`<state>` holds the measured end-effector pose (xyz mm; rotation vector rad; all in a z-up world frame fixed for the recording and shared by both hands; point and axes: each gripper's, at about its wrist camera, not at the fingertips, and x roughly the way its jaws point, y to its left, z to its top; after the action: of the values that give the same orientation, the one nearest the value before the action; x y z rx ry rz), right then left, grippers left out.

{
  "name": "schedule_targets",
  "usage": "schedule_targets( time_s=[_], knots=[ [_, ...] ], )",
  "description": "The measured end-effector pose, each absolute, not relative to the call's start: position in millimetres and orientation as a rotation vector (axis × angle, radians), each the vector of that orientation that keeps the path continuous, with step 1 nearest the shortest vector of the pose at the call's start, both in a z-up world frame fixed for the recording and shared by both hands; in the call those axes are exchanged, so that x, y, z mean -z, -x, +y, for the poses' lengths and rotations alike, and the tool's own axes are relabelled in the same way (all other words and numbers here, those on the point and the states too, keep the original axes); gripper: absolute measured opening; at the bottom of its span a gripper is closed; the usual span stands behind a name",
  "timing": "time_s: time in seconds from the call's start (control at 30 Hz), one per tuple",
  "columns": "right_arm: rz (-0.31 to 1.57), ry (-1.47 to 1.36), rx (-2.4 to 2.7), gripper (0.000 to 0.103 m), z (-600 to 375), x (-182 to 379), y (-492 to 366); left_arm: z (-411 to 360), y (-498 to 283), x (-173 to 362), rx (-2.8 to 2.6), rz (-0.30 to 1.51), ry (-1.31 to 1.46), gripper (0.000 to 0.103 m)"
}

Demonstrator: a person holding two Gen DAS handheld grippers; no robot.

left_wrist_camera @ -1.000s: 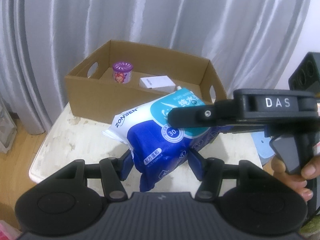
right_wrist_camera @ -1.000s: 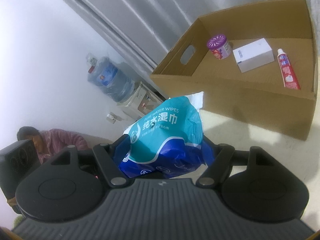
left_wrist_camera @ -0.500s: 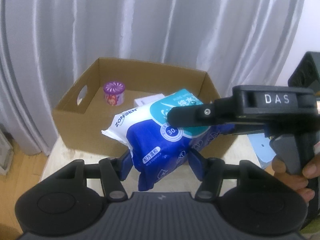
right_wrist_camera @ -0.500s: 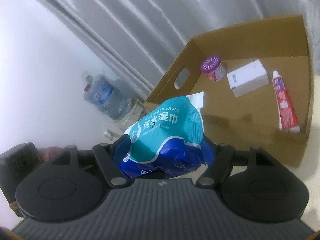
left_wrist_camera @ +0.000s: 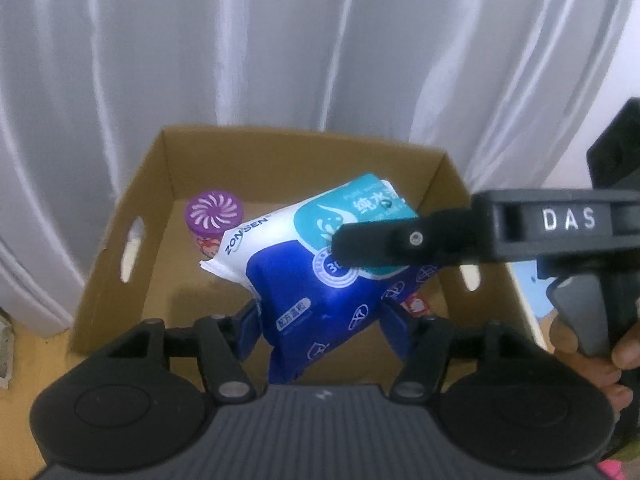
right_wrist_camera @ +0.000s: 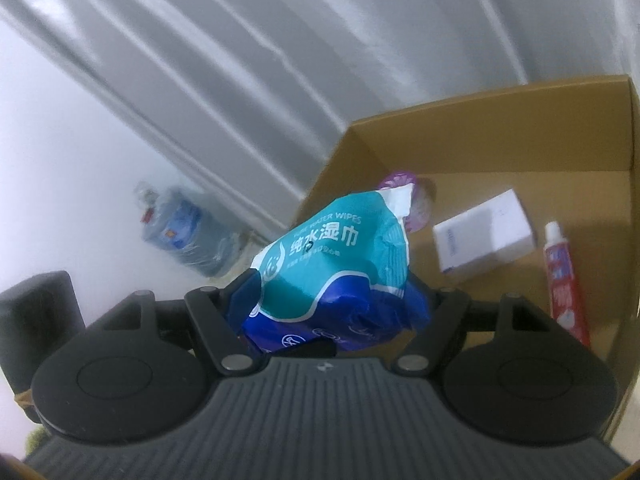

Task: Organize objects
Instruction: 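Lower the wet-wipe pack into the box and open the right gripper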

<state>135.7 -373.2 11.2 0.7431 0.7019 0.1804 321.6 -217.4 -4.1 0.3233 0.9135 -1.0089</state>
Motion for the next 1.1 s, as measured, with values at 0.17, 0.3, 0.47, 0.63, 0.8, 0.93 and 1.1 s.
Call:
schedule_targets(
  time_s=[0.17,0.3,0.47,0.63,0.8,0.93,1.1],
  knots=[
    [0.797,-0.798,-0.133,0.076,-386.9,22.4,-162.9,-240.2,-348.8,33.5,1.038,1.039,-0.377,0.066],
    [0.863,-0.872,-0.120,0.076,-394.6,51.8,-173.2,-251.6,-362.5,52.9,1.056,1.117,-0.449,0.066],
    [0.935,-0.924,-0.106,0.077,-394.9,81.0,-181.1,-254.7,-373.5,73.2,1.060,1.213,-0.499,0.066],
    [0.981,-0.985,-0.093,0.081,-394.0,93.7,-187.6,-255.8,-383.9,80.0,1.040,1.247,-0.526,0.066],
    [1.014,-0.994,-0.106,0.086,-390.0,92.8,-187.2,-247.1,-389.8,74.6,1.028,1.249,-0.486,0.066],
    [1.016,-0.988,-0.083,0.090,-391.1,89.5,-183.2,-246.8,-389.4,67.9,1.027,1.215,-0.459,0.068],
    [0.981,-0.951,-0.030,0.092,-394.4,80.4,-171.9,-241.3,-387.5,53.5,1.008,1.165,-0.408,0.069]
  ],
)
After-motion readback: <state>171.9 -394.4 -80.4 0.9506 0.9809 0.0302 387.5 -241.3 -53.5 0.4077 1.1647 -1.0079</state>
